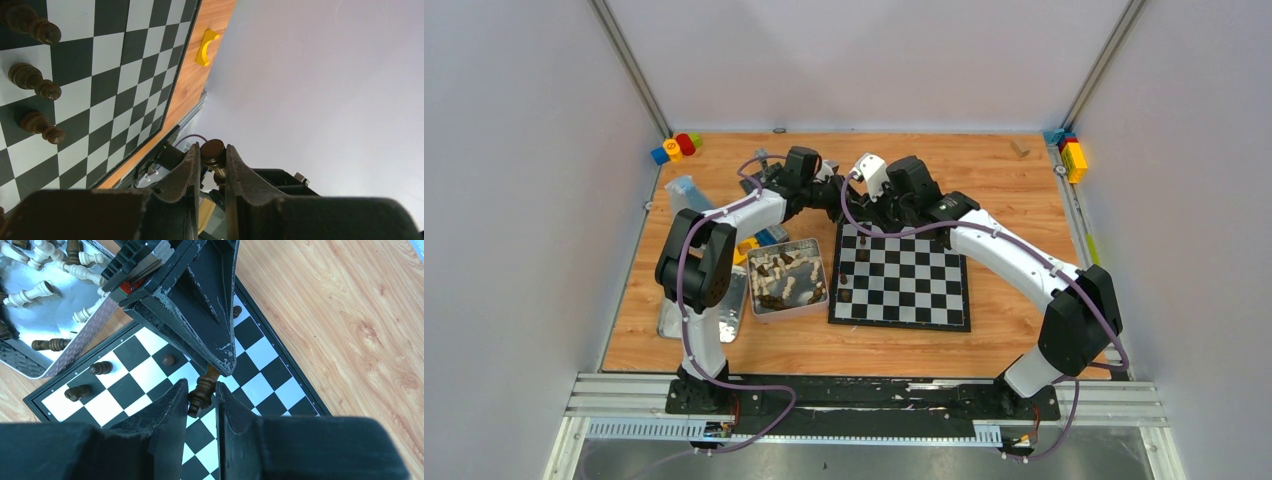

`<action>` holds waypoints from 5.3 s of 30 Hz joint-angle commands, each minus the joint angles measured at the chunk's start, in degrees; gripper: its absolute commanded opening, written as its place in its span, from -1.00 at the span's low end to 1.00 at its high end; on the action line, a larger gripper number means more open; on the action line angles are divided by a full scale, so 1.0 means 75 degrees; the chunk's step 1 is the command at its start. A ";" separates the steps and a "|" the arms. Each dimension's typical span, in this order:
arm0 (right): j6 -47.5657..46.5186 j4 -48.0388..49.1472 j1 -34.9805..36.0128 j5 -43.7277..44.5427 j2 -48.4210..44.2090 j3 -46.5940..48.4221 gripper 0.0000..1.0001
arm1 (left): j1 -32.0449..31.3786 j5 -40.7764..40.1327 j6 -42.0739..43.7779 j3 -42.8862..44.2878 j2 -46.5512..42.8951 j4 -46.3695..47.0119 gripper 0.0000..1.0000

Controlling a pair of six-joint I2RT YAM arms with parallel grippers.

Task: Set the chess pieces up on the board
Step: Place the chess piece on the chessboard.

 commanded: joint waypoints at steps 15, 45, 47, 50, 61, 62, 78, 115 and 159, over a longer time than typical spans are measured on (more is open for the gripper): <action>-0.0439 -0.0297 0.0020 0.0283 -0.0274 0.0594 -1.00 | 0.0239 -0.0132 0.0677 0.0055 -0.0217 -0.0080 0.03; -0.1091 -0.3719 0.0153 -0.1996 0.3140 0.4732 -1.00 | 0.3314 -0.2137 0.8659 0.2348 -0.2248 -0.6135 0.72; -0.1112 -0.3859 0.0176 -0.2060 0.3376 0.4881 -1.00 | 0.3315 -0.2291 0.8948 0.2364 -0.2387 -0.6251 0.84; -0.1178 -0.4020 0.0210 -0.2089 0.3649 0.5018 -1.00 | 0.3315 -0.2633 0.9255 0.2302 -0.2608 -0.6315 0.89; -0.1368 -0.4884 0.0331 -0.2069 0.4521 0.5905 -0.99 | 0.3315 -0.4300 1.0058 0.1870 -0.3658 -0.6229 1.00; -0.1391 -0.4965 0.0357 -0.2028 0.4593 0.5977 -0.99 | 0.3315 -0.4420 1.0092 0.1828 -0.3739 -0.6208 1.00; -0.1599 -0.5306 0.0692 -0.1505 0.5167 0.6321 -0.97 | 0.3634 -0.4560 1.0266 0.1742 -0.3910 -0.6184 1.00; -0.1887 -0.6084 0.1079 -0.1261 0.5379 0.6279 -0.96 | 0.3701 -0.4296 1.0463 0.1694 -0.3736 -0.6153 1.00; -0.1870 -0.6040 0.1128 -0.1205 0.5759 0.6494 -0.29 | 0.3712 -0.4169 1.0464 0.1693 -0.3641 -0.6138 1.00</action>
